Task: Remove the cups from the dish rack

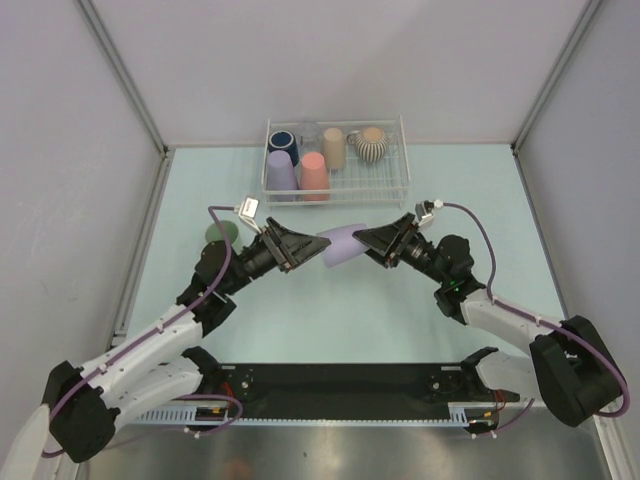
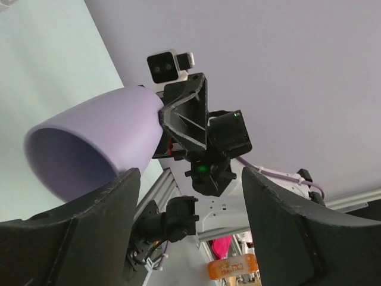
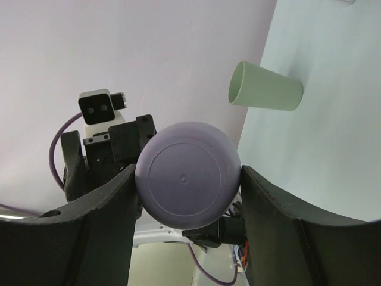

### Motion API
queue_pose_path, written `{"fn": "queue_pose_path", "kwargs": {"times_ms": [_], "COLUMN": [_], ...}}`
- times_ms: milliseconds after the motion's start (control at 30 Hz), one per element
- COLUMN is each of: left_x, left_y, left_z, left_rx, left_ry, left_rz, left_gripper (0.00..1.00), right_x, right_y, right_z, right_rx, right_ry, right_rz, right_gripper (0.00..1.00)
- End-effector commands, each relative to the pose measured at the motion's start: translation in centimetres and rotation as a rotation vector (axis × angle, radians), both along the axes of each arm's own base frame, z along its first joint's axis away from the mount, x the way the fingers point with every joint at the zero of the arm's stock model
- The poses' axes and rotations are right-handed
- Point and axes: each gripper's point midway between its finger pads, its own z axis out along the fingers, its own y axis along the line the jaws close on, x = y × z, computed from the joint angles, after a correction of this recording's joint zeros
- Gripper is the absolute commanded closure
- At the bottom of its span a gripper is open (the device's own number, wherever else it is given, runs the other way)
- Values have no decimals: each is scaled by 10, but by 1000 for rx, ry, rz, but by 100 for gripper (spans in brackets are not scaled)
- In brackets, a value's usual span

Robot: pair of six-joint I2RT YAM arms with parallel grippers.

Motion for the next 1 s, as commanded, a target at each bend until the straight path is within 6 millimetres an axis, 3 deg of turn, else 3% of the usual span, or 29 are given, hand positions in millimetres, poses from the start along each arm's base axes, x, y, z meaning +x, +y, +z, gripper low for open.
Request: {"fn": "queue_pose_path", "kwargs": {"times_ms": [0, 267, 433, 533, 733, 967], "left_x": [-9, -7, -5, -3, 0, 1], "left_y": [-1, 8, 8, 5, 2, 1], "left_z": [14, 12, 16, 14, 18, 21], "left_rx": [-46, -15, -7, -5, -24, -34], "left_ry": [-29, -39, -53, -50, -53, -56], "left_rz": [-20, 33, 46, 41, 33, 31], "left_gripper": [25, 25, 25, 25, 25, 25], "right_x": [0, 2, 5, 4, -3, -9], "right_y": [12, 8, -19, -25, -13, 11], "right_z": [42, 45, 53, 60, 65, 55], "right_rx": [63, 34, 15, 9, 18, 20], "right_ry": [-141, -153, -179, -195, -202, -182], "right_rz": [14, -2, -57, -54, -12, 48], "right_gripper": [100, 100, 100, 100, 100, 100]}}
